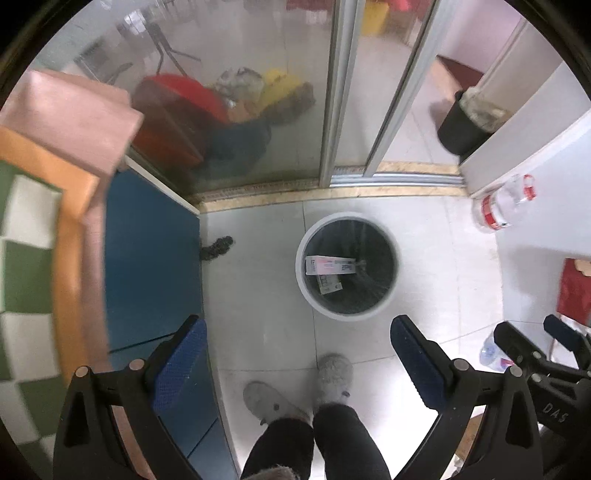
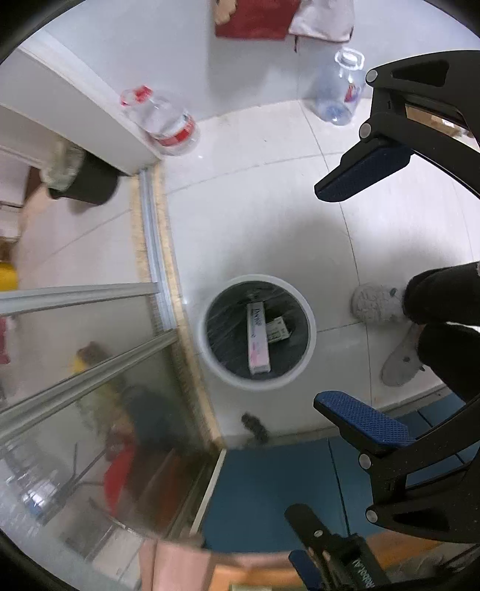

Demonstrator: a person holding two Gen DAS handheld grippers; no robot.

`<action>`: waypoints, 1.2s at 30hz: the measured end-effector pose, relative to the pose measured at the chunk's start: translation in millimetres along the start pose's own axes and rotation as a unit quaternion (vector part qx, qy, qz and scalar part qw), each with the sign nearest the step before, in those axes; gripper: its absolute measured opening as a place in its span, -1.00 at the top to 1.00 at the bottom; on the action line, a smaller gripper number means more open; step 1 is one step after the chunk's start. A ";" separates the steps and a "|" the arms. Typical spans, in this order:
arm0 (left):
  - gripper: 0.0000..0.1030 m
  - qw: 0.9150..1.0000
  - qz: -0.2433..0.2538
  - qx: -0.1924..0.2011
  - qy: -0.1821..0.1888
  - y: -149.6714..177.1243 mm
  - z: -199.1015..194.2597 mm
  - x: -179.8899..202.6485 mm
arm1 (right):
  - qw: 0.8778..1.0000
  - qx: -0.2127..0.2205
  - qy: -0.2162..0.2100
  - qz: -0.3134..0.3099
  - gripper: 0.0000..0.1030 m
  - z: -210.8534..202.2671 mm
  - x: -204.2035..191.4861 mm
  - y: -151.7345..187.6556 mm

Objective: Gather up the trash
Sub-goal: 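Move both tools back toward the counter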

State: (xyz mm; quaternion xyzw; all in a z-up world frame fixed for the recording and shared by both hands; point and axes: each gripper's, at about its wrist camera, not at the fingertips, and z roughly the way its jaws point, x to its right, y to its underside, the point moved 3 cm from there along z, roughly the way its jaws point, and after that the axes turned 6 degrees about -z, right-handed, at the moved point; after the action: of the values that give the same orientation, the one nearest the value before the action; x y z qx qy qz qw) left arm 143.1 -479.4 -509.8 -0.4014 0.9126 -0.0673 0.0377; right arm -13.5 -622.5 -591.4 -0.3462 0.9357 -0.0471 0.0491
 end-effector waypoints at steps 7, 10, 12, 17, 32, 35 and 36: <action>-0.97 0.999 -0.014 0.020 0.025 18.6 -107.2 -7.3 | 0.999 0.039 -0.006 -0.006 -1.00 -155.4 -7.6 19.4; -0.97 0.999 -0.024 0.032 0.034 24.7 -143.4 -9.9 | 0.999 0.053 -0.009 -0.006 -1.00 -202.4 -6.2 28.1; -0.97 0.998 -0.029 0.038 0.043 27.6 -163.3 -11.6 | 0.998 0.062 -0.011 -0.008 -1.00 -229.2 -7.0 33.8; -0.97 0.996 -0.045 0.066 0.047 29.0 -197.5 -25.7 | 0.997 0.075 -0.022 -0.008 -1.00 -269.6 -9.8 38.6; -1.00 0.956 -0.247 0.149 -0.042 36.5 -280.6 -312.0 | 0.972 0.059 -0.121 -0.192 -1.00 -317.3 -283.5 21.6; -1.00 0.932 -0.327 0.127 -0.092 93.6 -273.4 -410.1 | 0.957 0.037 -0.144 -0.251 -1.00 -304.0 -368.2 31.2; -1.00 0.924 -0.350 0.115 -0.104 112.5 -269.8 -432.2 | 0.948 0.024 -0.152 -0.278 -1.00 -296.5 -405.5 37.8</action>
State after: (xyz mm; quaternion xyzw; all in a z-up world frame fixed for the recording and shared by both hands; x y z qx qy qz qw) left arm 319.7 -60.3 -254.1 -0.6932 0.6907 -0.1389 0.1521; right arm 231.6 -313.2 -278.3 -0.5946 0.7822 -0.0281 0.1838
